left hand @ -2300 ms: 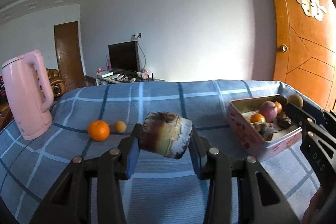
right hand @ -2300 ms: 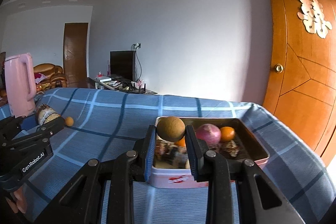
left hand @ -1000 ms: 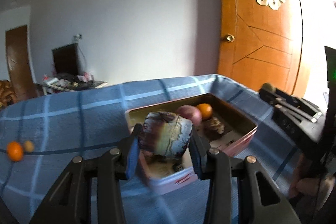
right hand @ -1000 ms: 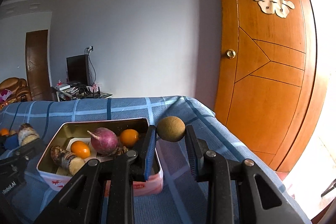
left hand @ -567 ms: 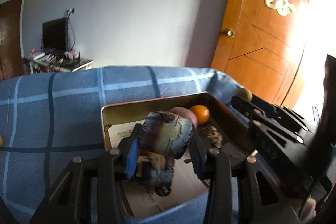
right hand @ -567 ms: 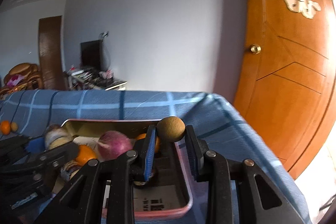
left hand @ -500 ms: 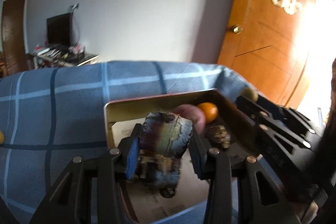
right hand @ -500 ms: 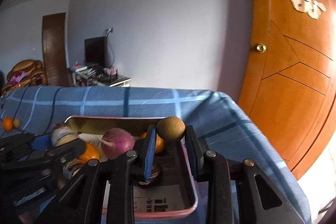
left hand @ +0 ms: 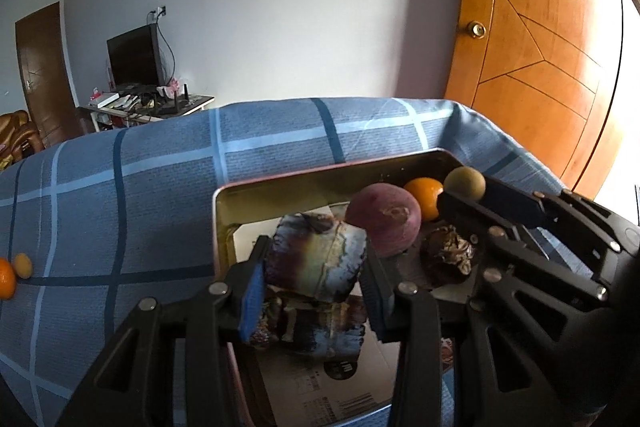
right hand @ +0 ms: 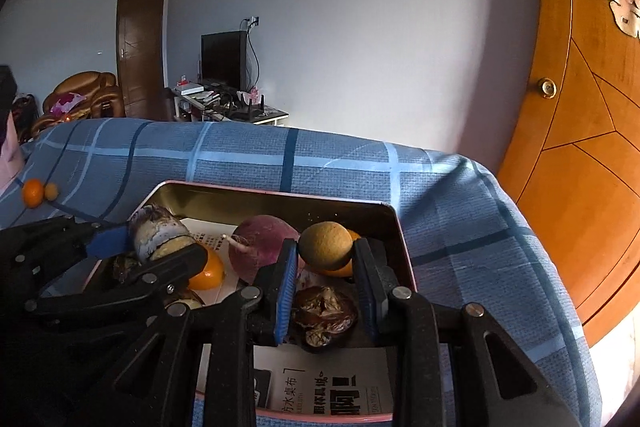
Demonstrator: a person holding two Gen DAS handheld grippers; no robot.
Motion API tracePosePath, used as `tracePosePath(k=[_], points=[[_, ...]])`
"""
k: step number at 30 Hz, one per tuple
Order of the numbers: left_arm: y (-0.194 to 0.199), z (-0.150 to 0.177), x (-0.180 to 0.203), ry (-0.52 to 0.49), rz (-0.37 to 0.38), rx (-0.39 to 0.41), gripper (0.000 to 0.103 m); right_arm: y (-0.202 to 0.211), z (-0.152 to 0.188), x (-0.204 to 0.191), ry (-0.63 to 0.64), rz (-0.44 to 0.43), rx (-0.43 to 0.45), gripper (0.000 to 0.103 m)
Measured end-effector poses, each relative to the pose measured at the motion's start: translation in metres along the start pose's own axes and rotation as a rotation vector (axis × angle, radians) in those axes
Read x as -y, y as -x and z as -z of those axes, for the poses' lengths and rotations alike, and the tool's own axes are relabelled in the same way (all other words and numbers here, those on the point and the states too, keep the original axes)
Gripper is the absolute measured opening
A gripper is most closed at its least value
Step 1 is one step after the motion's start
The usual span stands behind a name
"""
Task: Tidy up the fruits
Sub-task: 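Open both grippers to release the taro slice and round fruit, then lift both grippers out of the tin box and move toward the orange and yellow fruit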
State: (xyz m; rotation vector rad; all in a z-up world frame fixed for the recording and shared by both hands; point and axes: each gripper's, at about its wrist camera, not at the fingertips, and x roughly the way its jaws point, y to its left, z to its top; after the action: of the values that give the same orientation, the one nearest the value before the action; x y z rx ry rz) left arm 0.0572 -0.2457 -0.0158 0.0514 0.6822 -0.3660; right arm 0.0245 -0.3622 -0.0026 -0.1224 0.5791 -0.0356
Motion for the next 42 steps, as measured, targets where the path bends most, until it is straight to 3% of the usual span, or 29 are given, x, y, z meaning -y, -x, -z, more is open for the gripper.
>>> tracePosePath(k=[4,8,10,13,14,15,16,17,21,28,32,42], points=[[-0.001,-0.001,0.001,-0.001,-0.013,-0.001,0.044,0.002,0.0,0.0,-0.002,0.006,0.013,0.031],[-0.002,-0.001,-0.001,0.009,-0.024,0.001,0.046,0.008,0.0,0.004,-0.022,0.003,0.044,0.042],[0.001,-0.001,-0.001,0.018,-0.049,0.02,0.053,0.011,0.0,0.007,-0.035,-0.003,0.059,0.046],[0.009,0.0,-0.002,0.02,-0.059,0.061,0.076,0.022,0.002,0.012,-0.067,0.014,0.112,0.047],[0.012,0.0,-0.001,0.018,-0.061,0.075,0.082,0.027,0.003,0.014,-0.08,0.023,0.137,0.052],[0.016,0.001,-0.001,0.014,-0.068,0.1,0.095,0.033,0.004,0.018,-0.102,0.031,0.171,0.058],[0.021,0.001,-0.001,0.011,-0.074,0.127,0.1,0.039,0.006,0.021,-0.125,0.035,0.203,0.074],[0.029,0.001,0.0,0.006,-0.087,0.175,0.103,0.046,0.008,0.024,-0.15,0.039,0.243,0.084],[0.045,-0.001,0.002,-0.029,-0.141,0.268,0.103,0.064,0.009,0.03,-0.184,0.077,0.351,0.086],[0.049,0.005,-0.01,-0.032,-0.217,0.276,0.103,0.072,0.012,0.039,-0.237,0.12,0.386,0.086],[0.061,0.012,-0.014,-0.049,-0.252,0.341,0.103,0.082,0.014,0.039,-0.241,0.156,0.433,0.086],[0.079,0.024,-0.031,-0.012,-0.218,0.365,0.103,0.095,0.021,0.04,-0.307,0.247,0.452,0.086]])
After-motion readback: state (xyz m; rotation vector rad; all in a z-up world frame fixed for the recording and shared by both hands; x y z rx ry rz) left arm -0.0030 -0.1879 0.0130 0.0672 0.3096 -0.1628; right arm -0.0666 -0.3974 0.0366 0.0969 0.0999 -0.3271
